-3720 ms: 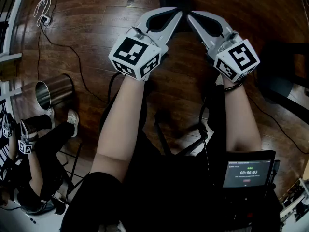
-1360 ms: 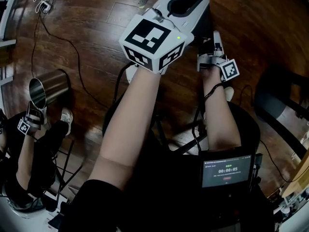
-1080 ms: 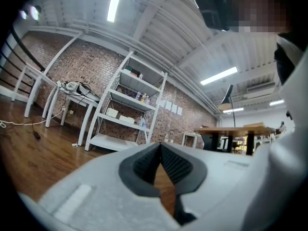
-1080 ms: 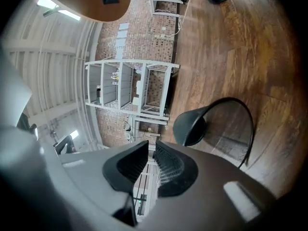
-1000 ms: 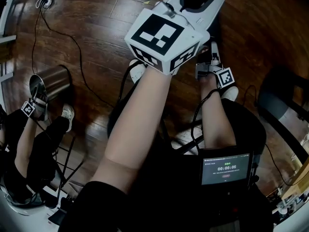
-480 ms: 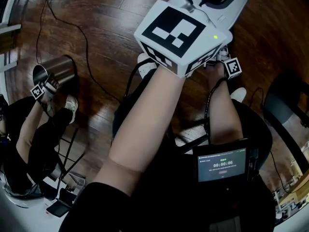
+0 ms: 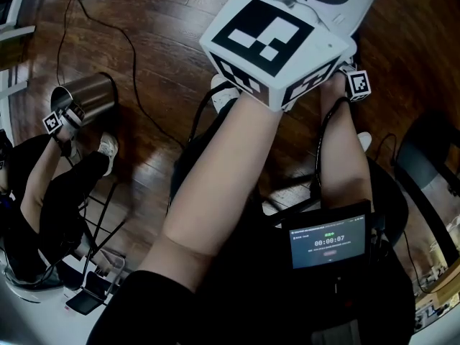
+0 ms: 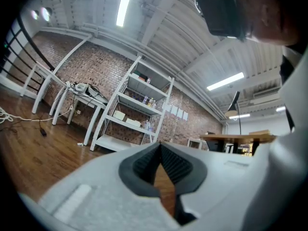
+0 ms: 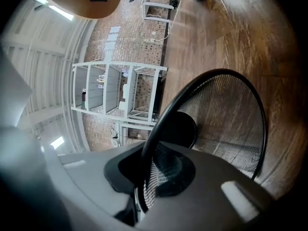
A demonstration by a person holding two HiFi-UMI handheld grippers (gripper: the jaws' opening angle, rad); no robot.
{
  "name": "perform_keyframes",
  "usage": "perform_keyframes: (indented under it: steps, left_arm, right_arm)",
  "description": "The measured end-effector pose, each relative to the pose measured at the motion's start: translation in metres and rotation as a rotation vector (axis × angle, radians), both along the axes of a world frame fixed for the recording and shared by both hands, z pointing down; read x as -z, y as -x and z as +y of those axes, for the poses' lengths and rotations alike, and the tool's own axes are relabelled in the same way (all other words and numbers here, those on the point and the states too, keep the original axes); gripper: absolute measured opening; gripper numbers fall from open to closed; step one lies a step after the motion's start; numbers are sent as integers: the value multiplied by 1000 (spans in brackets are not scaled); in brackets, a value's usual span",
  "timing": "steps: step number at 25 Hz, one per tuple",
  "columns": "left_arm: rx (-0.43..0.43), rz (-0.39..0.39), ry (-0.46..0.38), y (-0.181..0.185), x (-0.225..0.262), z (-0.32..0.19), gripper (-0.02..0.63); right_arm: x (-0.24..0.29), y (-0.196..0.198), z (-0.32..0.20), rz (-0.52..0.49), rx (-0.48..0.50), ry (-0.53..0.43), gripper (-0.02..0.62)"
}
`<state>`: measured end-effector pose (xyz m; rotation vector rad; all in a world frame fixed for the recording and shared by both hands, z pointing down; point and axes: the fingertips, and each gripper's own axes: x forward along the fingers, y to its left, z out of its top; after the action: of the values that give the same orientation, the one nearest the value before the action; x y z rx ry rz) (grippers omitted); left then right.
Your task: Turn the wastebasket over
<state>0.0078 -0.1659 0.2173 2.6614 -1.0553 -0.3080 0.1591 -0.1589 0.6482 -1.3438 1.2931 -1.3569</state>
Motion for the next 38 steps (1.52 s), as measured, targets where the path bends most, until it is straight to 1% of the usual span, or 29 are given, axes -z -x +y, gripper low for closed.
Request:
perform_keyframes:
  steps: [2,5,7,9,10,13,17,19,20,22,24,26,27,29,32,33,35,36,38]
  left_arm:
    - [5,4,4,4,0,-2,3]
    - [13,11,5,7,1,-4,3]
    - [15,11,8,8,-1,-5,3]
    - [16,7,11,8,-3,-6,3]
    - [15,6,11,8,-3,-6,3]
    - [15,6,6,10,-1,-6,3]
    - [24,9,6,13,-2,-7,3]
    - [26,10,10,14,-2,-7,3]
    - [27,12,11,15,-2,-8,3]
    - [29,16,9,16,-1,-9,3]
    - [28,17,4,16,0,-10,3]
    - [25,17,3,15,1,-10,3]
    - [26,18,6,15,0,-9,3]
    - [30,20,12,16,-1,-9,3]
    - [35,24,15,17,-1,-10,3]
    - [34,28,17,15,-1,-10,3]
    - [30,29,18,13,-1,-8,3]
    - [30,25,17,13,-2,-8,3]
    - [33,23,17,15,-2,-9,3]
  right_arm:
    - [1,-3,-5,-2,-3,11,21]
    - [8,-5,-11,5,22,30,14]
    - [16,-9,-16,28,46,56,14]
    - [24,-14,-23,96,101,93,14]
    - [26,-19,-26,157,147,103,14]
    - [37,-31,-40,379,334,112,14]
    - [64,-25,-56,627,587,138,12]
    - [73,-18,-63,764,729,146,12]
    - [77,-10,-65,853,822,145,12]
    - [79,10,-67,1063,1034,135,12]
    - [71,26,-63,1250,1223,133,12]
    - [53,36,-51,1405,1403,145,12]
    - [43,41,-42,1466,1492,150,12]
    - [27,54,-23,1547,1646,134,14]
    - [20,74,5,1625,1822,96,14]
    - [15,72,18,1642,1894,104,14]
    - [6,67,47,1636,2034,131,14]
    - [4,66,55,1632,2071,136,14]
    - [2,66,62,1628,2095,130,15]
